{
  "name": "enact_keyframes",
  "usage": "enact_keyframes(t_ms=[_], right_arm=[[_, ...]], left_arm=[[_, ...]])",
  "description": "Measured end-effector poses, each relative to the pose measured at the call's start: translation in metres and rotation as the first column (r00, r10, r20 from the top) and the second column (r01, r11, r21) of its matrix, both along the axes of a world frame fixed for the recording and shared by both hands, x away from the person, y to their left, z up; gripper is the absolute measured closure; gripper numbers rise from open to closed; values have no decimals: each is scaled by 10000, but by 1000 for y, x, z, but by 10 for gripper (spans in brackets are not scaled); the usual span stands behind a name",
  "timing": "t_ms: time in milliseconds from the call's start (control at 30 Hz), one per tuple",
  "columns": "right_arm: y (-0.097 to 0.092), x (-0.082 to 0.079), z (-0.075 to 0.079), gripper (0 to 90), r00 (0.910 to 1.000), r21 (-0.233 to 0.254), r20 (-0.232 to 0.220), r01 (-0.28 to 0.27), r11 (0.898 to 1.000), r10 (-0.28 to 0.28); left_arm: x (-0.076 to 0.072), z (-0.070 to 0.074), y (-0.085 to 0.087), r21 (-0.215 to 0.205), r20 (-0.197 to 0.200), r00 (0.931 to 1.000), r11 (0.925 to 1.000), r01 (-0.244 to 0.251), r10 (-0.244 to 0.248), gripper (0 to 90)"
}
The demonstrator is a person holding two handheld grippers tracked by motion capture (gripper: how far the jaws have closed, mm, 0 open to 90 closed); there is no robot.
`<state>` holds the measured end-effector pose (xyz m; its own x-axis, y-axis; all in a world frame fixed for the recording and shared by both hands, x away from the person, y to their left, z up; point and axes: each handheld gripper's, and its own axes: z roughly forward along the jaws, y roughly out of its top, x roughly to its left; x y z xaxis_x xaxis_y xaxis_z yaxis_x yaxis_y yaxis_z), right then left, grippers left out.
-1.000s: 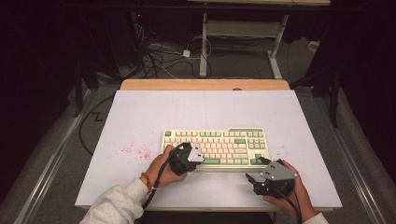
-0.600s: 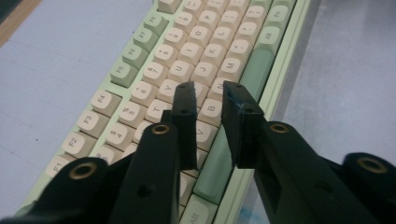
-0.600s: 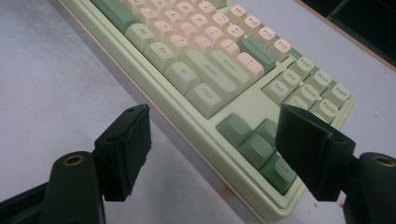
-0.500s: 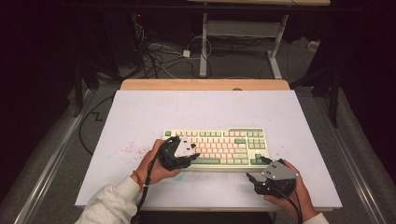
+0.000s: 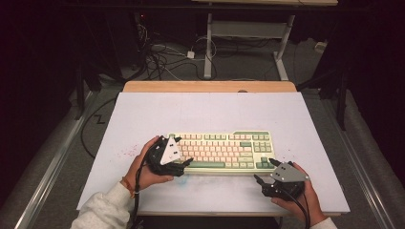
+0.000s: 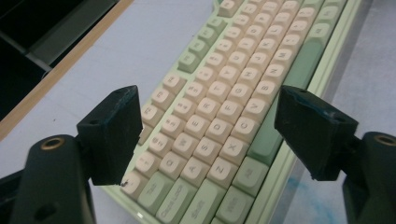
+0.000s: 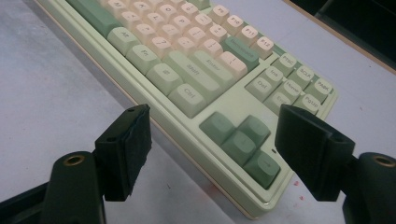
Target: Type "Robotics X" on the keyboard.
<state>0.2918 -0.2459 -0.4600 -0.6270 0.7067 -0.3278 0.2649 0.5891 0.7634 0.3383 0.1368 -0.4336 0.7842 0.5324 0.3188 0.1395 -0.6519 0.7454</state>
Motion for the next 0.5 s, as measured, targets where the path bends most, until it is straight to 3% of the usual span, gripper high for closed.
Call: enact_keyframes(t_ms=[67, 200, 433, 500], right_arm=[[0, 0, 0, 311, 10000, -42, -55, 21, 10000, -21], [-1, -4, 3, 468, 9997, 200, -6, -241, 9995, 241], [-3, -3, 7, 731, 9986, 540, -357, -375, 9978, 395], [-4, -3, 9, 791, 9981, 601, -419, -428, 9973, 454]], left_arm=[[-1, -2, 6, 41, 74, 9998, 9998, -198, 198, 198], [-4, -6, 20, -33, 52, 9988, 9988, -488, 488, 181], [-11, -16, 40, 59, 65, 9961, 9961, -884, 883, 190], [-14, -18, 46, -89, -12, 9946, 9946, -1034, 1034, 190]])
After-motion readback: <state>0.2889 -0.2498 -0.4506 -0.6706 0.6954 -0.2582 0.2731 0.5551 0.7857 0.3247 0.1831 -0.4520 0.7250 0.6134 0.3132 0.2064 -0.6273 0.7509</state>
